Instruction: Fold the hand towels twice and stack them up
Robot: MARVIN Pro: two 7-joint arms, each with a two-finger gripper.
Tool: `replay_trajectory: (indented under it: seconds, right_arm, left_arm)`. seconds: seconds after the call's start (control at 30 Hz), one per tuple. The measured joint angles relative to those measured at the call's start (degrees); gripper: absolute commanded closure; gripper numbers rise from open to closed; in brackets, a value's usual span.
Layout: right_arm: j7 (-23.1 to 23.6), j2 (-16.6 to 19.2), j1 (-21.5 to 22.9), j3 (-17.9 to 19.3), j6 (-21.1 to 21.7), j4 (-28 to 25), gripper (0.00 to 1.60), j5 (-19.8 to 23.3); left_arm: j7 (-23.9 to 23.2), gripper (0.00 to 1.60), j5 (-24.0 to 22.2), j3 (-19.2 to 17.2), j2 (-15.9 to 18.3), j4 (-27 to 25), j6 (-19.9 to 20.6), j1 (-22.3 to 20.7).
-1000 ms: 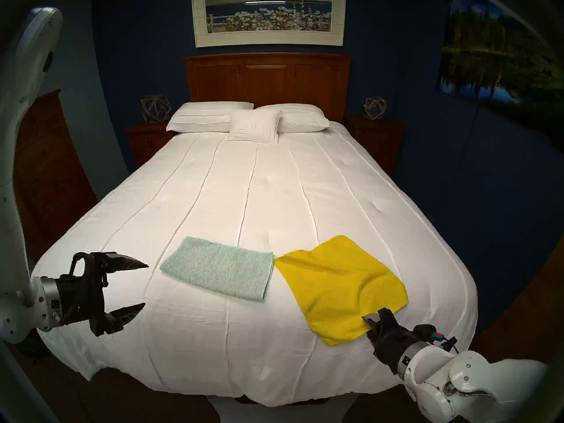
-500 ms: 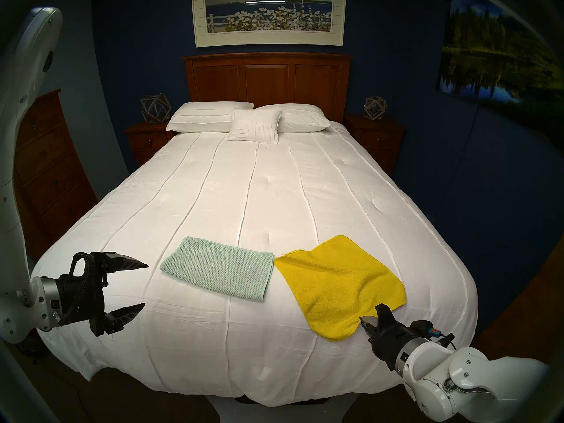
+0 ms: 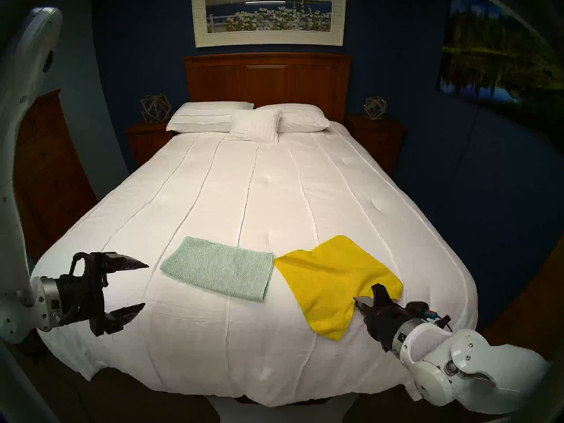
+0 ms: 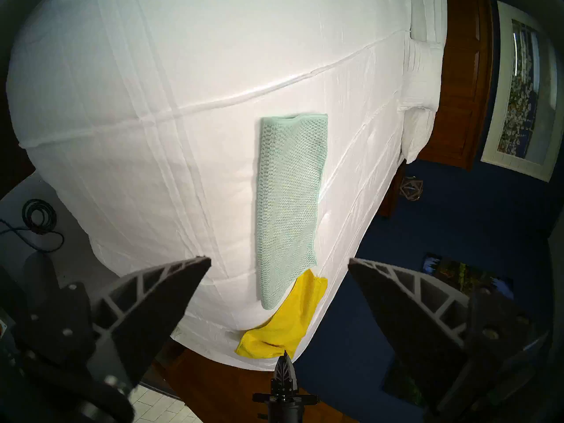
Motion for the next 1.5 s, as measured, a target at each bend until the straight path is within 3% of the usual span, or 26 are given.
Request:
replay_trajectory:
  seconds: [0.37,0.8,1.5]
  right_arm:
    - [-3.67,-5.66,6.31,0.85,6.34,1.32,1.60,-0.94]
    - [-7.25,-13.67,14.17,1.42,14.57,7.22,1.60,-1.86]
    - [-13.31,-26.46,26.11,-2.27,23.85,17.01,1.50,-3.61]
  left_arm:
    - [0.01,0.00,0.00,0.00,0.00,0.00,0.00,0.00]
    - [0.04,0.00,0.00,0.00,-0.01,0.00,0.00,0.00]
    - [0.09,0.00,0.00,0.00,-0.01,0.01,0.00,0.00]
